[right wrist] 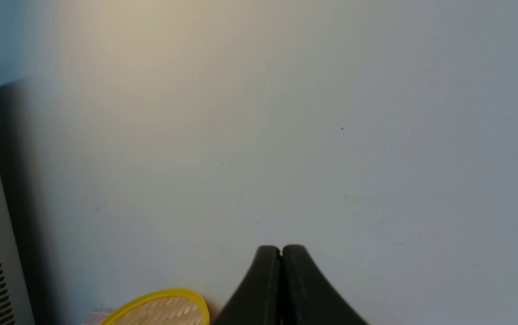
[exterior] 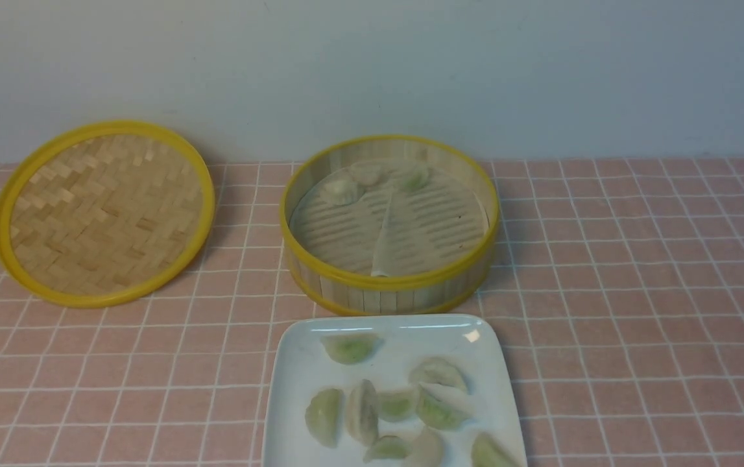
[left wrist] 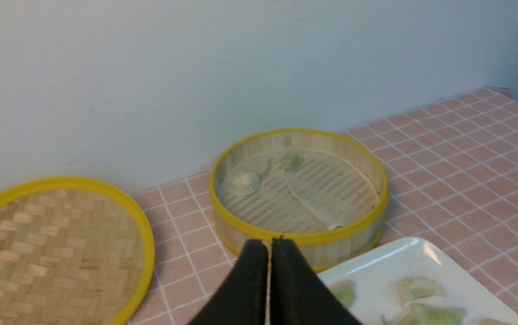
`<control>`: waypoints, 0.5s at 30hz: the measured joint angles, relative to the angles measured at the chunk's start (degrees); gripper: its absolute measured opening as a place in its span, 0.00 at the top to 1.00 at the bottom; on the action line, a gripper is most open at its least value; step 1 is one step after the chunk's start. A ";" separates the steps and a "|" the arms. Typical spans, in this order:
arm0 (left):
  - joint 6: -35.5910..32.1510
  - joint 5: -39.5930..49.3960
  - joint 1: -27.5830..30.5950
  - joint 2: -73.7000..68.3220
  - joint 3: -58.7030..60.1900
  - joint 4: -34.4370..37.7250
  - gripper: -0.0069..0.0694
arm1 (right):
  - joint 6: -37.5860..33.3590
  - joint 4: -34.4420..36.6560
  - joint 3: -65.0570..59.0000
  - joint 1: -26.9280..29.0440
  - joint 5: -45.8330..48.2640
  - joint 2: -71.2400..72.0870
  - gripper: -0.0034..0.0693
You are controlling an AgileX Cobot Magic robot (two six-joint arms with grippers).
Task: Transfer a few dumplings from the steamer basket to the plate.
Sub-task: Use the right arm to put the dumpling into the plate
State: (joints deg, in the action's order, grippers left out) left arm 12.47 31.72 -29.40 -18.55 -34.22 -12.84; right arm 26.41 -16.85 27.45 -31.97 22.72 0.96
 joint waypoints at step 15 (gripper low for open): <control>-9.09 -9.74 28.70 19.12 34.63 14.10 0.92 | 0.00 0.00 0.00 0.00 -0.09 0.06 0.97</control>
State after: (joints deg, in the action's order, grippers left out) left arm 3.38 21.98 -0.70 0.57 0.41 1.26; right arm 26.41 -16.85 27.45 -31.97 22.63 1.02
